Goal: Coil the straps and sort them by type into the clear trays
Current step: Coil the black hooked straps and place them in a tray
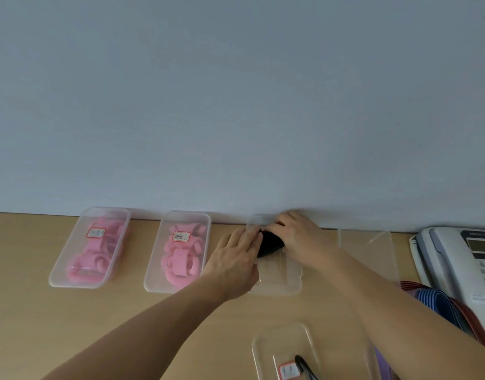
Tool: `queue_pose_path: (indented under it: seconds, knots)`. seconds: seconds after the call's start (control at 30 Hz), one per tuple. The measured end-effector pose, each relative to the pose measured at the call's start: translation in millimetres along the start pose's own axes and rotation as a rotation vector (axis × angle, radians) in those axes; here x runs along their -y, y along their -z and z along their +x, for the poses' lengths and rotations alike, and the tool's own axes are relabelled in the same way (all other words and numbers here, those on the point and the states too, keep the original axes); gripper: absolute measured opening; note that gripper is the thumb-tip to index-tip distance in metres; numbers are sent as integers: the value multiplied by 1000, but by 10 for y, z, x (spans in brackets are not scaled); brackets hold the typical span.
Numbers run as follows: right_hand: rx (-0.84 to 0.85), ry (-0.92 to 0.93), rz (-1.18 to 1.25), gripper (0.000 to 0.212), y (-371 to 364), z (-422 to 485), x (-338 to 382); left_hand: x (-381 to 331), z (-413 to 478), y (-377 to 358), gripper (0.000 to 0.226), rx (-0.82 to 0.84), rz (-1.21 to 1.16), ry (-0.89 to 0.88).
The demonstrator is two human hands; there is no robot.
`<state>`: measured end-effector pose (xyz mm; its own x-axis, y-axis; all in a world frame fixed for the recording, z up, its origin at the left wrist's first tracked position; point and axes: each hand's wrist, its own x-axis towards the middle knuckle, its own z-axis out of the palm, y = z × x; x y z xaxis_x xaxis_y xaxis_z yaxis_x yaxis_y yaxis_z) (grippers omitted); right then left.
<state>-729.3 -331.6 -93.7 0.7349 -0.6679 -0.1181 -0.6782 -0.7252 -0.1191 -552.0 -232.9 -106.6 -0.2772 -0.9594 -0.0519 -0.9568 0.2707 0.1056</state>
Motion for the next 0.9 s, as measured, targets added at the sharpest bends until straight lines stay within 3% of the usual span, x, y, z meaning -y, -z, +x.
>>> queue_pose_path:
  seconds: [0.13,0.47,0.67,0.9]
  knots:
    - [49,-54,112,60,-28,-53,-40,-18,42,-84,72,106,30,28]
    - [-62,-115,47,15,-80,-103,-99,36,102,-120,69,139,-10,79]
    - [-39,-110,19,16,-64,-113,-92,31,33,-138,76,156,-98,81]
    - [-73,-150,-15,14,-59,-152,-34,-17,28,-112,67,85,-71,55]
